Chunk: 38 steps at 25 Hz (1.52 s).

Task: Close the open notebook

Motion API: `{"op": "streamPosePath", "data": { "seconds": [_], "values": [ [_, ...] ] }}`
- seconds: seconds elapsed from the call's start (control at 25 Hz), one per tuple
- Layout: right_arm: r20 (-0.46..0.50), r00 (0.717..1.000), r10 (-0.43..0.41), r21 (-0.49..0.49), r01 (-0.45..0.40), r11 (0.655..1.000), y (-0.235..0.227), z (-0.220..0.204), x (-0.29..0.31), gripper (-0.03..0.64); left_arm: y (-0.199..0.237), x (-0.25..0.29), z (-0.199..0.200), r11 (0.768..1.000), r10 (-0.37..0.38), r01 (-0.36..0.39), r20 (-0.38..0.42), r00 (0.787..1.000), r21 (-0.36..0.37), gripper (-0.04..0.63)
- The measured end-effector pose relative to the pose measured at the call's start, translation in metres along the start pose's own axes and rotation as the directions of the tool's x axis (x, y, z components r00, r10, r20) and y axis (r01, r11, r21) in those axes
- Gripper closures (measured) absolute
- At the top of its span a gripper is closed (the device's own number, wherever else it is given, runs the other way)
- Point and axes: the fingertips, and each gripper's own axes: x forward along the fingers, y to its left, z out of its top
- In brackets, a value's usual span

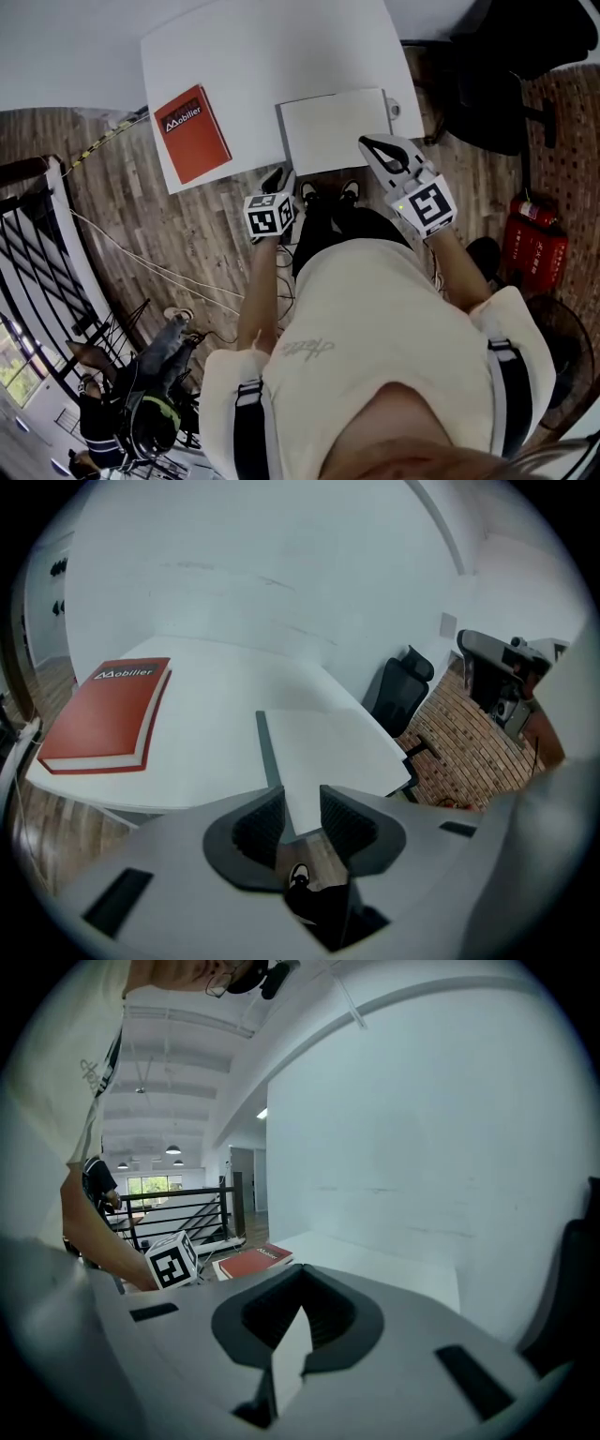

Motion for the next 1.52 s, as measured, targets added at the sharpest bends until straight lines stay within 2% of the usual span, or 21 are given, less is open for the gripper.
{"op": "streamPosePath", "data": {
  "seconds": [0.12, 0.32, 0.56, 0.96, 1.04, 1.2, 1.32, 1.52],
  "values": [
    [-0.01, 1.0, 0.012, 0.018, -0.012, 1.0, 0.001, -0.007, 0.006, 0.612, 0.004, 0.011, -0.012, 0.999, -0.015, 0.013, -0.038, 0.999, -0.03, 0.469],
    [-0.026, 0.999, 0.043, 0.011, -0.043, 0.999, 0.006, -0.016, 0.02, 0.612, 0.014, 0.027, -0.024, 0.992, -0.05, 0.041, -0.074, 0.996, -0.121, 0.469],
    [-0.058, 0.996, 0.063, 0.012, -0.063, 0.998, 0.012, -0.029, 0.024, 0.612, 0.021, 0.041, -0.032, 0.979, -0.087, 0.069, -0.088, 0.992, -0.191, 0.469],
    [-0.104, 0.993, 0.054, 0.021, -0.052, 0.998, 0.018, -0.041, 0.02, 0.612, 0.022, 0.054, -0.046, 0.92, -0.252, 0.21, -0.088, 0.964, -0.33, 0.469],
    [-0.107, 0.993, 0.052, 0.022, -0.05, 0.998, 0.019, -0.041, 0.021, 0.612, 0.022, 0.052, -0.044, 0.917, -0.272, 0.231, -0.085, 0.959, -0.325, 0.471],
    [-0.103, 0.994, 0.047, 0.022, -0.045, 0.999, 0.021, -0.039, 0.023, 0.612, 0.018, 0.048, -0.037, 0.933, -0.272, 0.241, -0.085, 0.958, -0.268, 0.533],
    [-0.098, 0.994, 0.041, 0.018, -0.04, 0.999, 0.024, -0.036, 0.023, 0.612, 0.011, 0.045, -0.034, 0.942, -0.263, 0.236, -0.086, 0.961, -0.238, 0.542],
    [-0.087, 0.996, 0.018, 0.002, -0.018, 1.0, 0.028, -0.027, 0.022, 0.612, 0.001, 0.033, -0.024, 0.937, -0.28, 0.261, -0.054, 0.958, -0.232, 0.549]
  ]
}}
